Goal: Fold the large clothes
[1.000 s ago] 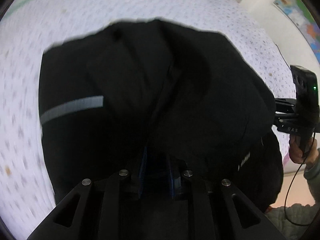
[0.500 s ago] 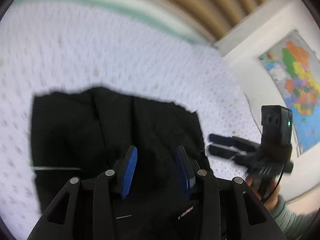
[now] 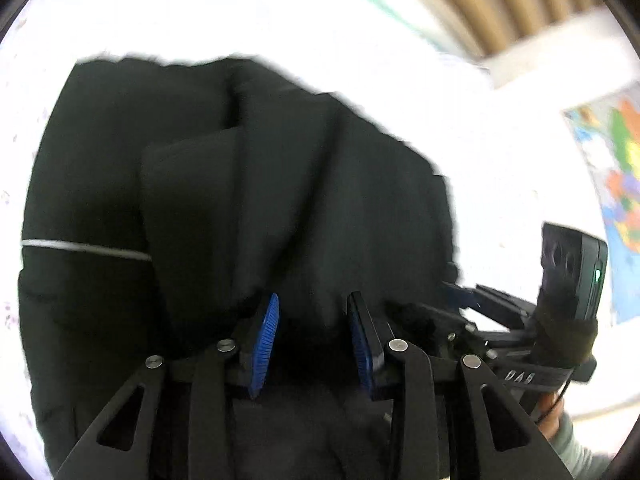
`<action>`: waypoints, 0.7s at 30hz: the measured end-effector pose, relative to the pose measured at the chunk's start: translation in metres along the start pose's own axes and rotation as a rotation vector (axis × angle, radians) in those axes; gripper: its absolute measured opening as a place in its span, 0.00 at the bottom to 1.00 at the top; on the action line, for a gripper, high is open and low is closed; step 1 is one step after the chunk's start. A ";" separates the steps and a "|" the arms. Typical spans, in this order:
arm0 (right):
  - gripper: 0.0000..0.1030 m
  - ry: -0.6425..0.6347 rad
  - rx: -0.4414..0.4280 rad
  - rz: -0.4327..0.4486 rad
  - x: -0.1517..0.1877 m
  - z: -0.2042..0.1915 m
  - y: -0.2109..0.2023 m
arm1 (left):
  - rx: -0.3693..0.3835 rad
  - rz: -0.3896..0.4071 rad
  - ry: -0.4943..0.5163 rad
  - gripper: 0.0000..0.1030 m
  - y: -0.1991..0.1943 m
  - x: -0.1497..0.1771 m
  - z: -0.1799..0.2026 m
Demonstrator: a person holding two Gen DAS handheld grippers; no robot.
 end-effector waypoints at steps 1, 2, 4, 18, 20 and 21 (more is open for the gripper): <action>0.61 -0.025 -0.008 0.031 0.003 -0.011 -0.015 | 0.015 0.010 0.015 0.35 -0.008 0.005 0.007; 0.61 -0.045 -0.005 0.043 0.006 -0.016 -0.020 | 0.019 0.016 0.029 0.36 -0.015 0.012 0.012; 0.61 -0.065 0.009 0.028 0.016 -0.022 -0.016 | -0.004 0.000 0.050 0.36 -0.015 0.027 0.013; 0.56 0.016 -0.017 -0.056 0.044 -0.013 -0.013 | -0.074 0.035 -0.071 0.39 -0.058 0.083 -0.018; 0.57 0.017 -0.012 -0.007 0.052 -0.007 -0.041 | -0.121 0.066 -0.063 0.42 -0.086 0.098 -0.024; 0.57 0.031 -0.011 0.005 0.057 0.000 -0.051 | -0.148 0.078 -0.073 0.47 -0.101 0.104 -0.034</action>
Point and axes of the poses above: each gripper's, at about its wrist camera, not at the fingertips, and y roughly the way its jaws point, z to its right, x to its underside, the point moved 5 cm from there along y, roughly the way its jaws point, and after that the axes turned 5 degrees about z, right-handed, at the moved point
